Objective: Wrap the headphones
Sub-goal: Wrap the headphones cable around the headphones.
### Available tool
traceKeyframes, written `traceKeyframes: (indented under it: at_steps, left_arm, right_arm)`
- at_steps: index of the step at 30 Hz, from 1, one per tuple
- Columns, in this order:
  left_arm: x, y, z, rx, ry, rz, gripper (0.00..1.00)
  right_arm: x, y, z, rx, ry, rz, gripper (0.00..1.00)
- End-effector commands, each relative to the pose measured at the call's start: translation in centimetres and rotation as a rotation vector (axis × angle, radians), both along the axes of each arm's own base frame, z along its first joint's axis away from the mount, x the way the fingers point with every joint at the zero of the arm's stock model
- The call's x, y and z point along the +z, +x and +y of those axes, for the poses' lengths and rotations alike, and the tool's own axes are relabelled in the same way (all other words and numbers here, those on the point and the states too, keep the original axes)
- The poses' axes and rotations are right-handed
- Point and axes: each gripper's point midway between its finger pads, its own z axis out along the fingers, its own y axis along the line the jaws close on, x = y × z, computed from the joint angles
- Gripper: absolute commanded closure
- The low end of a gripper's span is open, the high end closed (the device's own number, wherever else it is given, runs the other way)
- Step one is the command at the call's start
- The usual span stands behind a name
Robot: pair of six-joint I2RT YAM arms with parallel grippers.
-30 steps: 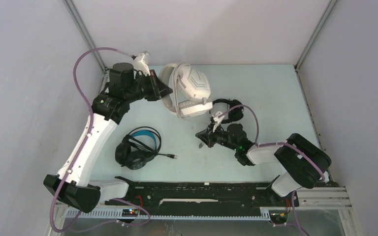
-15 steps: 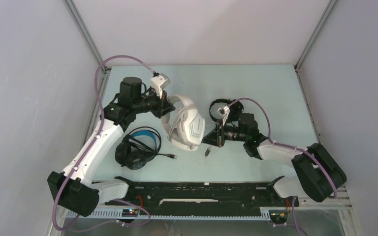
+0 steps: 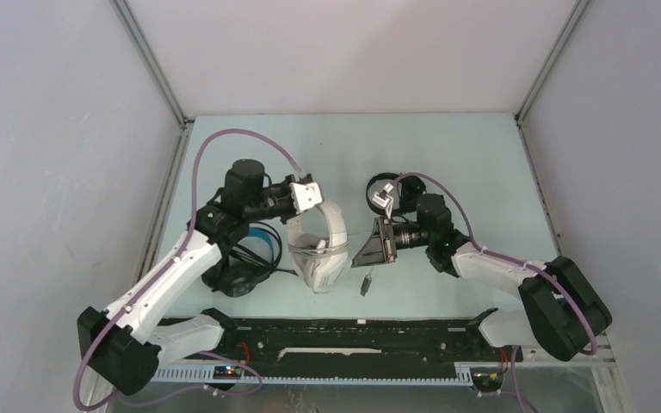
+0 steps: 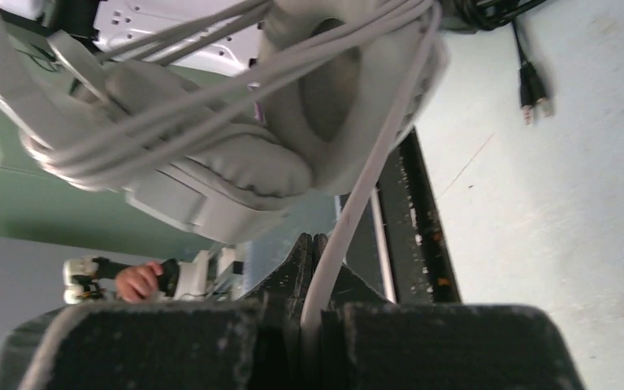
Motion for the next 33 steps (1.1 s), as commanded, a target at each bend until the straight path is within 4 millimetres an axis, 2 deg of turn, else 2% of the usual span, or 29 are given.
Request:
traceKeyframes:
  at_steps: [1,7,12,17,22,31,33]
  left_arm:
    - [-1.3,1.6,2.0,0.028,0.170,-0.193,1.00]
    - [-0.1,3.6,3.6,0.142,0.242,-0.376,1.00]
    - [1.8,4.9,4.9,0.239,0.299,-0.511,1.00]
    - [2.9,5.8,6.0,0.352,0.281,-0.522,1.00]
    - [3.2,6.6,7.4,0.470,0.259,-0.520,1.00]
    - [3.2,7.0,8.8,0.590,0.239,-0.473,1.00]
    - [3.3,7.1,9.0,0.611,0.230,-0.469,1.00]
  right_arm:
    - [4.8,-0.5,-0.1,0.053,0.116,-0.054,1.00]
    - [6.8,-2.3,-0.4,0.175,0.180,-0.021,1.00]
    - [9.1,-2.7,-0.6,0.221,0.268,0.030,1.00]
    - [9.4,-1.2,0.1,0.155,0.291,0.095,1.00]
    - [10.2,0.9,0.2,0.042,0.310,0.139,1.00]
    - [8.9,3.1,0.8,-0.178,0.189,0.136,0.90]
    - [9.1,3.1,1.0,-0.189,0.180,0.115,0.96]
